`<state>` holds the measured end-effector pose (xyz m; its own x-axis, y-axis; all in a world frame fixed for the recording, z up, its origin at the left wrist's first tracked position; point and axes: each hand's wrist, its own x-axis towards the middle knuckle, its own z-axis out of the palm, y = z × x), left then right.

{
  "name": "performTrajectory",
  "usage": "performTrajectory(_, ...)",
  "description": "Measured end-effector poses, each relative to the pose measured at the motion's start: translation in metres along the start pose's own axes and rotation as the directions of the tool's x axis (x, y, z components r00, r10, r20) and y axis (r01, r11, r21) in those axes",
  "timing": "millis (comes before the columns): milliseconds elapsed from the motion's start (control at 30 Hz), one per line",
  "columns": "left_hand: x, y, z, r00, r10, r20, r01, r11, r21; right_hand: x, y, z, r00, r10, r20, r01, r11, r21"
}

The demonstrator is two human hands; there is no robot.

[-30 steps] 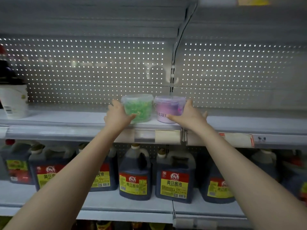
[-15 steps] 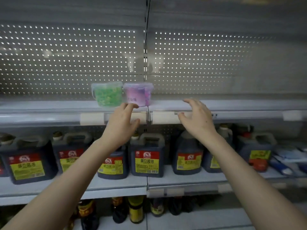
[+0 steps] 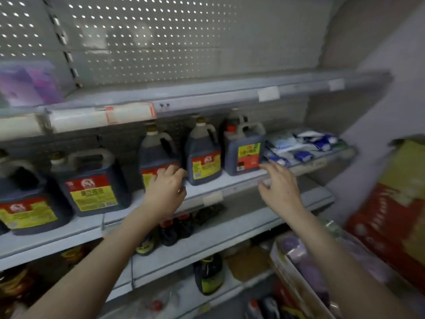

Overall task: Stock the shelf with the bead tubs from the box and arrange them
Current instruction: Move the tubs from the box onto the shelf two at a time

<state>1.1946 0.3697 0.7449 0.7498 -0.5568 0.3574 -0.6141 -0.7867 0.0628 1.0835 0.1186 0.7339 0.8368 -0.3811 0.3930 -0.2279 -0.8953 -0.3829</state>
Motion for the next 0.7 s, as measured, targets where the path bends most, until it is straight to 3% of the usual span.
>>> performTrajectory(333, 0.028, 0.157, 0.121, 0.925, 0.236, 0.297, -0.228, 0.972, -0.062, -0.088, 0.185, 0.000, 0.958, 0.284, 0.024, -0.279, 0.952, -0.127)
performTrajectory(700, 0.062, 0.274, 0.250, 0.762, 0.471, 0.446, -0.435, 0.881, -0.188, -0.147, 0.302, 0.018, 0.761, 0.642, 0.094, -0.627, 0.765, -0.150)
